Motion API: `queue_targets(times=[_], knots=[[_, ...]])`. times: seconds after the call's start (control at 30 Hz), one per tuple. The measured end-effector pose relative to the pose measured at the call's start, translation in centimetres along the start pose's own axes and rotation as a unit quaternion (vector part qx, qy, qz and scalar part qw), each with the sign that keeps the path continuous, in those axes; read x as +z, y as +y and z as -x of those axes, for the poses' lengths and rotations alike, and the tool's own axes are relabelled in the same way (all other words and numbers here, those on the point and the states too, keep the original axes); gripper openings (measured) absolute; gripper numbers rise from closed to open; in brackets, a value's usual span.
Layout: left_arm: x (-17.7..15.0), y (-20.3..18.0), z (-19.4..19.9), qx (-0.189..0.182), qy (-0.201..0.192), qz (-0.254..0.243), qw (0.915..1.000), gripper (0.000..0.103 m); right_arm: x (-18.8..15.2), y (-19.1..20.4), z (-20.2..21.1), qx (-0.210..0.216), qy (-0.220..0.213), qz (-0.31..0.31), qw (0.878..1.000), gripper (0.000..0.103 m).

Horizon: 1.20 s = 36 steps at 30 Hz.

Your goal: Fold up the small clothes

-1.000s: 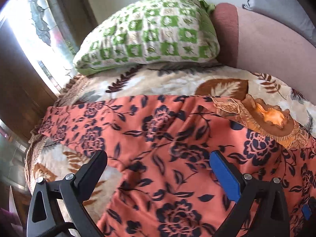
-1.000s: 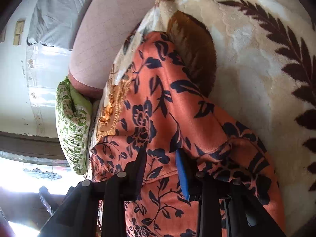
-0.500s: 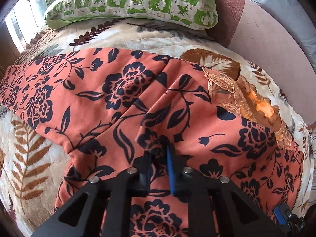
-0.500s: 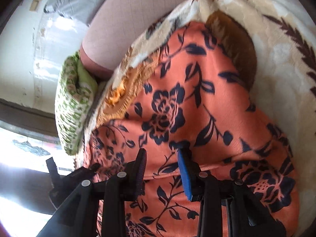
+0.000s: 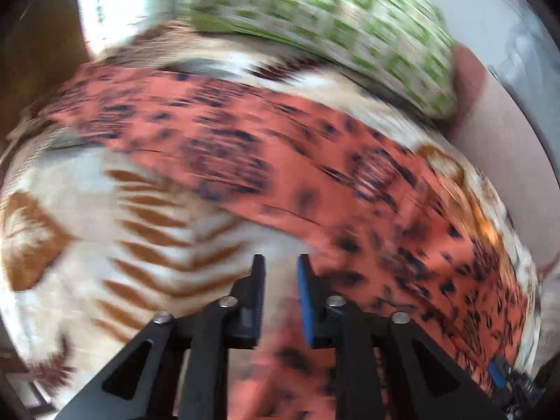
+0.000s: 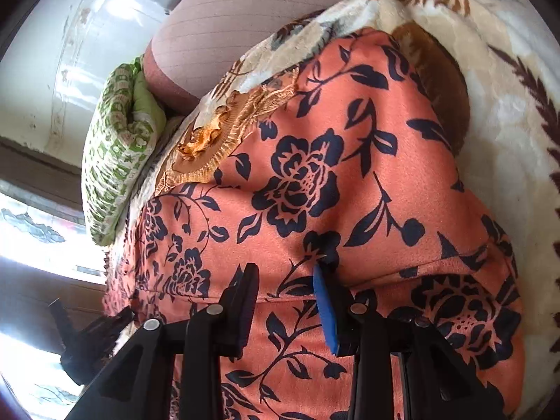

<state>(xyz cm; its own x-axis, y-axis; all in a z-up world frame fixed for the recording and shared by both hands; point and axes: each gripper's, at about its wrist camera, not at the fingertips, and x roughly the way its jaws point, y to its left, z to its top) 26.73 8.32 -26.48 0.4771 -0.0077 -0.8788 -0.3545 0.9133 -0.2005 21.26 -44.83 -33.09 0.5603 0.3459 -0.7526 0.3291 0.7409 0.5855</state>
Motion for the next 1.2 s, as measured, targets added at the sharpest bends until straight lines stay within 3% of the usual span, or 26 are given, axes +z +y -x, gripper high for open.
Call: queue_targets(times=[0.07,0.1,0.13,0.17,0.27,0.43,0.53,0.6,0.67,0.7,0.77,0.87,1.1,1.17,1.2], knots=[[1.6,4.6,1.6,0.017,-0.020,0.051,0.9984,0.057,-0.1,0.5,-0.4,0.013,0.003,0.007,1.000,0.040],[2.5,6.7,2.1,0.030,-0.028,0.070,0.9967,0.062,-0.2,0.6,-0.6,0.024,0.003,0.003,1.000,0.047],[3.4,8.4,2.5,0.045,-0.031,0.087,0.9947,0.067,-0.2,0.5,-0.7,0.039,0.001,-0.003,0.999,0.060],[4.3,10.5,2.8,0.055,-0.030,0.106,0.9924,0.070,-0.3,0.6,-0.8,0.042,-0.003,-0.005,0.999,0.063],[6.4,16.0,2.6,0.033,-0.016,0.182,0.9827,0.074,-0.5,0.9,-0.9,0.035,-0.007,0.005,0.999,0.063],[9.1,22.0,-0.2,-0.023,0.003,0.307,0.9514,0.074,-0.5,1.2,-1.5,0.029,-0.017,0.006,0.999,0.063],[10.2,22.7,-2.6,-0.042,0.016,0.317,0.9474,0.072,-0.4,1.3,-1.7,0.024,-0.021,0.012,0.999,0.063],[10.6,22.4,-3.0,-0.038,-0.005,0.312,0.9492,0.072,-0.4,1.5,-1.9,0.021,-0.022,0.017,0.999,0.063],[11.3,21.8,-3.6,-0.055,-0.021,0.299,0.9525,0.072,-0.4,1.6,-2.0,0.017,-0.025,0.021,0.999,0.063],[11.3,21.5,-3.6,-0.063,-0.026,0.298,0.9521,0.070,-0.3,1.7,-2.1,0.015,-0.026,0.023,0.999,0.063],[11.0,20.6,-3.6,-0.084,-0.025,0.288,0.9535,0.049,-0.3,2.0,-2.3,0.010,-0.027,0.031,0.999,0.063],[10.2,19.5,-3.9,-0.103,-0.024,0.266,0.9582,0.049,-0.2,2.2,-2.5,0.004,-0.028,0.039,0.999,0.063],[10.5,19.9,-5.0,-0.110,-0.050,0.297,0.9474,0.038,-0.2,2.1,-2.5,0.005,-0.029,0.044,0.999,0.063],[10.8,20.3,-5.5,-0.104,-0.053,0.306,0.9448,0.018,-0.2,2.1,-2.5,0.005,-0.029,0.042,0.999,0.063],[10.9,20.5,-5.8,-0.102,-0.052,0.314,0.9425,0.014,-0.2,2.2,-2.5,0.005,-0.030,0.042,0.999,0.063]])
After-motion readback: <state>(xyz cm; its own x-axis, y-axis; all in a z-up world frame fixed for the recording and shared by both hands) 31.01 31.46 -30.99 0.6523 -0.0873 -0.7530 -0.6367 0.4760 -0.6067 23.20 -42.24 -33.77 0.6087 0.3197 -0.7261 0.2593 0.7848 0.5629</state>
